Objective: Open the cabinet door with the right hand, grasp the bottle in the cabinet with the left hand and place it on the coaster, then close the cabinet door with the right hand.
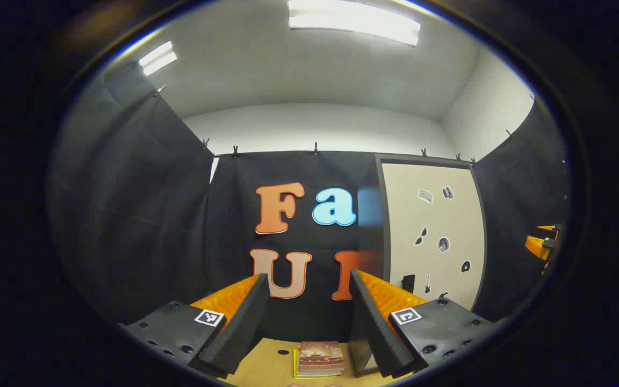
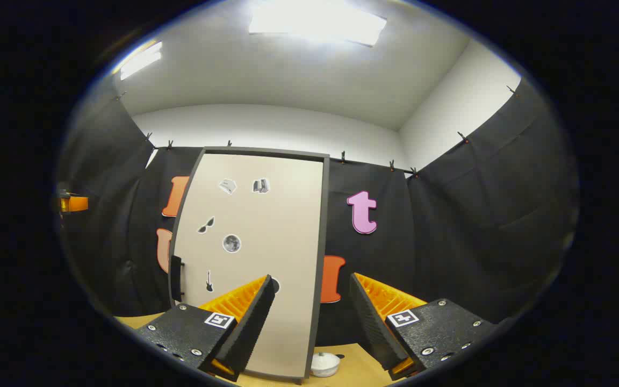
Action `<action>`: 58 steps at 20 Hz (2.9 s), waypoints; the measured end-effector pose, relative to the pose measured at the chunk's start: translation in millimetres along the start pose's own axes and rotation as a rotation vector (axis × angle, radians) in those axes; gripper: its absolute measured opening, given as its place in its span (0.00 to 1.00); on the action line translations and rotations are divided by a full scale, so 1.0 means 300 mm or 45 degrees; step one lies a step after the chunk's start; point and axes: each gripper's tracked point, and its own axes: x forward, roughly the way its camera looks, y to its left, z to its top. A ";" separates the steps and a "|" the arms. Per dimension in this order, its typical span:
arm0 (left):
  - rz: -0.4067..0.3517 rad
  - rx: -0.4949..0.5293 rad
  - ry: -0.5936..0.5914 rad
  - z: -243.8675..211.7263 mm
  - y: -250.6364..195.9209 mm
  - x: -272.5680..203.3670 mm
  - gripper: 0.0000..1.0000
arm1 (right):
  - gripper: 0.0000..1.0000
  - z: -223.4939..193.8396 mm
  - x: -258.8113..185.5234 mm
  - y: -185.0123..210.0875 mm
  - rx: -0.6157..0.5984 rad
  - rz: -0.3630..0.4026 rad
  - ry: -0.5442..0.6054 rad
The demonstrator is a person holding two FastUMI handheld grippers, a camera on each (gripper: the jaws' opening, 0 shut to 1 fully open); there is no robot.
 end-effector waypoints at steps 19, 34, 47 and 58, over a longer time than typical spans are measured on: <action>0.003 0.072 -0.016 -0.023 0.031 0.055 0.97 | 0.94 -0.045 0.072 0.361 0.069 0.258 0.066; 0.090 0.078 0.009 -0.075 0.189 0.032 0.99 | 0.93 -0.233 0.198 0.681 0.122 0.430 0.215; 0.218 0.090 0.023 -0.125 0.393 -0.028 0.97 | 0.86 -0.461 0.402 0.989 0.178 0.491 0.395; 0.277 0.062 0.082 -0.197 0.465 -0.030 0.97 | 0.62 -0.518 0.496 1.069 0.198 0.316 0.491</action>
